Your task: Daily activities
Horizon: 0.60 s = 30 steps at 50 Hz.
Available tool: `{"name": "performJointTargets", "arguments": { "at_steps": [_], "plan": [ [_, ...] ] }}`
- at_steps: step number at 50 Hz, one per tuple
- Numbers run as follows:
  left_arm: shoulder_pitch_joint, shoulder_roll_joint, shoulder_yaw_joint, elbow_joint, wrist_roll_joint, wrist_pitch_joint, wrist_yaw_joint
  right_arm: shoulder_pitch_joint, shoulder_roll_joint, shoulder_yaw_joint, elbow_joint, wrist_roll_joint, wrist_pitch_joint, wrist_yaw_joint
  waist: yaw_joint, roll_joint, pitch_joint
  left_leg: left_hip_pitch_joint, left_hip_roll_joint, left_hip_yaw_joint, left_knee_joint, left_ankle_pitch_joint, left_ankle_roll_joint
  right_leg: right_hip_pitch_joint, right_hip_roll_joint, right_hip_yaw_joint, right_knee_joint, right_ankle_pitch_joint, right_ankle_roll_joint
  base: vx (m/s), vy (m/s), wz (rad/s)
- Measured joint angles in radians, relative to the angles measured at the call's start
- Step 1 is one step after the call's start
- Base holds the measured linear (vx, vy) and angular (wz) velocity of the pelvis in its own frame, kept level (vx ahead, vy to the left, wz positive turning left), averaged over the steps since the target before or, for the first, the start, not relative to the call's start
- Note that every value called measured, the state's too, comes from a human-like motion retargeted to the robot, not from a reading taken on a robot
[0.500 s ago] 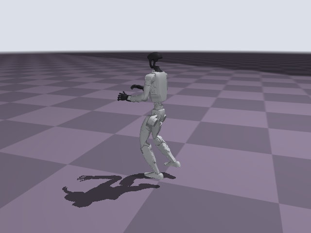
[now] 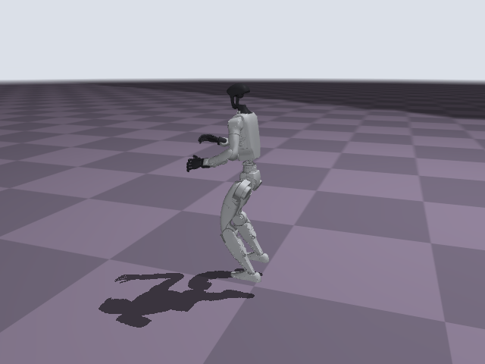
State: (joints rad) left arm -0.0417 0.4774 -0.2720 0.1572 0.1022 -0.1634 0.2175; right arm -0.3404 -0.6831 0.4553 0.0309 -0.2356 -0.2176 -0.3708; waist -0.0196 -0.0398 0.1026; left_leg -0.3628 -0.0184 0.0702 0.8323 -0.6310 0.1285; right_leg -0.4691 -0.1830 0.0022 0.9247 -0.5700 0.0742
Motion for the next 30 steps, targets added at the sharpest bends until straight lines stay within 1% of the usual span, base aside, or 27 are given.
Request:
{"name": "performJointTargets", "arguments": {
  "at_steps": [6, 10, 13, 17, 21, 25, 30],
  "plan": [
    [0.055, -0.022, -0.031, -0.095, -0.019, -0.008, -0.048, 0.035, 0.07, 0.005, -0.02, 0.132, -0.011, 0.036, 0.043, 0.024, 0.007, -0.019, 0.047, -0.053, 0.062, 0.023, -0.058, 0.044, 0.039, -0.066, -0.033, -0.032, -0.036, 0.06, -0.2, 0.12],
    [0.041, -0.036, -0.072, -0.164, -0.024, -0.013, -0.067, 0.059, 0.123, 0.024, -0.031, 0.232, -0.015, 0.063, 0.059, 0.04, 0.008, -0.035, 0.075, -0.08, 0.103, 0.039, -0.098, 0.063, 0.063, -0.099, -0.049, -0.04, -0.052, 0.01, -0.16, 0.07],
    [-0.003, -0.046, -0.103, -0.206, -0.027, -0.019, -0.063, 0.076, 0.159, 0.044, -0.031, 0.314, -0.013, 0.085, 0.063, 0.044, 0.003, -0.03, 0.086, -0.085, 0.097, 0.036, -0.112, 0.077, 0.067, -0.118, -0.06, -0.044, -0.056, 0.0, -0.11, 0.09],
    [-0.096, -0.055, -0.131, -0.265, -0.036, -0.029, -0.027, 0.089, 0.204, 0.058, -0.05, 0.425, -0.01, 0.094, 0.054, 0.041, -0.01, -0.003, 0.096, -0.071, 0.05, 0.027, -0.113, 0.102, 0.06, -0.136, -0.082, -0.045, -0.057, 0.0, -0.04, 0.06],
    [-0.219, -0.062, -0.133, -0.357, -0.054, -0.044, 0.029, 0.061, 0.246, 0.033, -0.16, 0.518, -0.027, 0.043, 0.038, 0.038, -0.029, 0.033, 0.105, -0.047, 0.004, 0.026, -0.109, 0.131, 0.055, -0.147, -0.107, -0.04, -0.051, 0.0, 0.0, 0.0],
    [-0.352, -0.079, -0.13, -0.462, -0.057, -0.063, 0.096, 0.0, 0.303, 0.003, -0.327, 0.578, -0.073, -0.048, 0.018, 0.041, -0.057, 0.054, 0.115, -0.028, 0.003, 0.018, -0.104, 0.151, 0.054, -0.149, -0.11, -0.036, -0.044, 0.0, 0.0, 0.0],
    [-0.531, -0.11, -0.144, -0.579, -0.039, -0.063, 0.192, -0.11, 0.389, -0.007, -0.555, 0.638, -0.119, -0.161, 0.002, 0.043, -0.086, 0.084, 0.117, -0.014, -0.032, 0.026, -0.098, 0.182, 0.056, -0.148, -0.154, -0.015, -0.037, 0.0, 0.0, 0.0]
  ]
}}
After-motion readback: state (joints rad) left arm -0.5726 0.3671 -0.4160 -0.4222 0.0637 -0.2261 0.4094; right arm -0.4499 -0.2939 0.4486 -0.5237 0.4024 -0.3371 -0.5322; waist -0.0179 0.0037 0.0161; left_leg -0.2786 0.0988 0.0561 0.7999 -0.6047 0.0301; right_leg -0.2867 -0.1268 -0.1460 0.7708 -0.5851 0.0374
